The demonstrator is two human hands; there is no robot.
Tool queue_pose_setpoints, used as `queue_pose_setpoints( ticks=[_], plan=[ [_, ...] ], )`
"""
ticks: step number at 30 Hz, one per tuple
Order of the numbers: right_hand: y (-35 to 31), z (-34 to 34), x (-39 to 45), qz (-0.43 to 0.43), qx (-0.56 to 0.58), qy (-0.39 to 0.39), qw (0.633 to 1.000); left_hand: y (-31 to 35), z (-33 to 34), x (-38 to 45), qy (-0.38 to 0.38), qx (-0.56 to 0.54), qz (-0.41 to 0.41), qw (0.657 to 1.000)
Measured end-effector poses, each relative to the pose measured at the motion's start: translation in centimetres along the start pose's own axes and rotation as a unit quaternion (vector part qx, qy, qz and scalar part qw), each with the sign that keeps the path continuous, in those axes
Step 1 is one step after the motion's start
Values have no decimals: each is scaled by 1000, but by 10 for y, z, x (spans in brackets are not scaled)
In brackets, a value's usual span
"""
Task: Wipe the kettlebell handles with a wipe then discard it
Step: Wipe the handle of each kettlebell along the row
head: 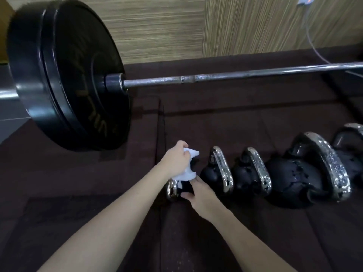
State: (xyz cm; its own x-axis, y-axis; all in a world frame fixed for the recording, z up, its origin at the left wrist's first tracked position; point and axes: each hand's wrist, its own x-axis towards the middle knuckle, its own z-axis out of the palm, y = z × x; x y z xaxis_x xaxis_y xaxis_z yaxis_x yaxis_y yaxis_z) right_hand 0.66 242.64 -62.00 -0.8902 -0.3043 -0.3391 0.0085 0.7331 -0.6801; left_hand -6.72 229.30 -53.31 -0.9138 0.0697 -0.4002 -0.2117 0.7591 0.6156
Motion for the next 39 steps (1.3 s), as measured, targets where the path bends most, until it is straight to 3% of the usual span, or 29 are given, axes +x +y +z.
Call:
queue_pose_setpoints(
  ticks=[2, 7, 12, 17, 30, 34, 37, 39],
  plan=[
    [4, 1, 2, -3, -30, -4, 1000, 5, -1, 3, -12, 19, -8, 1000],
    [18, 6, 10, 18, -18, 12, 1000, -9, 22, -18, 75, 27, 3, 997],
    [19, 3, 14, 13, 3, -15, 1000, -34, 47, -69, 154, -84, 48, 983],
    [31, 13, 25, -15, -30, 15, 999, -52, 74, -99, 217, -105, 95, 966],
    [30, 2, 17, -6, 6, -18, 1000, -55, 84, -105, 186, -234, 11, 954],
    [28, 5, 21, -23, 8, 6, 1000, -47, 72, -96, 208, -163, 23, 964],
    [38, 14, 29, -19, -21, 35, 999, -27, 48, -71, 187, 1, 19, 982],
    [33, 13, 26, -14, -31, 26, 999, -8, 32, -50, 130, 110, -32, 985]
  ],
)
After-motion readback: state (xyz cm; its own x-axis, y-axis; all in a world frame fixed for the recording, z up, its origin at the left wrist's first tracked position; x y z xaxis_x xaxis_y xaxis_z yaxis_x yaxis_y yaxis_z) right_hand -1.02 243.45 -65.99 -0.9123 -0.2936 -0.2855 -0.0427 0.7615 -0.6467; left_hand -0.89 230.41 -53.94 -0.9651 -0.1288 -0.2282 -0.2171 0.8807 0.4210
